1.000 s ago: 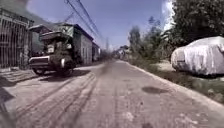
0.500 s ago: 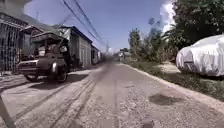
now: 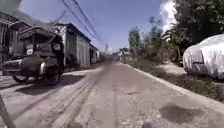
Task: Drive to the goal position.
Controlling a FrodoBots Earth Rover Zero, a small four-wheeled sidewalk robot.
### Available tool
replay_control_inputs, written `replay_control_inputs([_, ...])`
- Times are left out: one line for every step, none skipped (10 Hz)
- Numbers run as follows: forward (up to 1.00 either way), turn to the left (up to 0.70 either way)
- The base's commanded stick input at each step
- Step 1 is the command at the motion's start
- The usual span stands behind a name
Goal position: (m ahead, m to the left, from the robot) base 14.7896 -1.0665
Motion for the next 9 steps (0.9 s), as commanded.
replay_control_inputs([1.0,0.0])
replay_control_inputs([1.0,0.0])
replay_control_inputs([1.0,0.0])
replay_control_inputs([1.0,0.0])
replay_control_inputs([1.0,0.0])
replay_control_inputs([1.0,0.0])
replay_control_inputs([1.0,0.0])
replay_control_inputs([1.0,0.0])
replay_control_inputs([1.0,0.0])
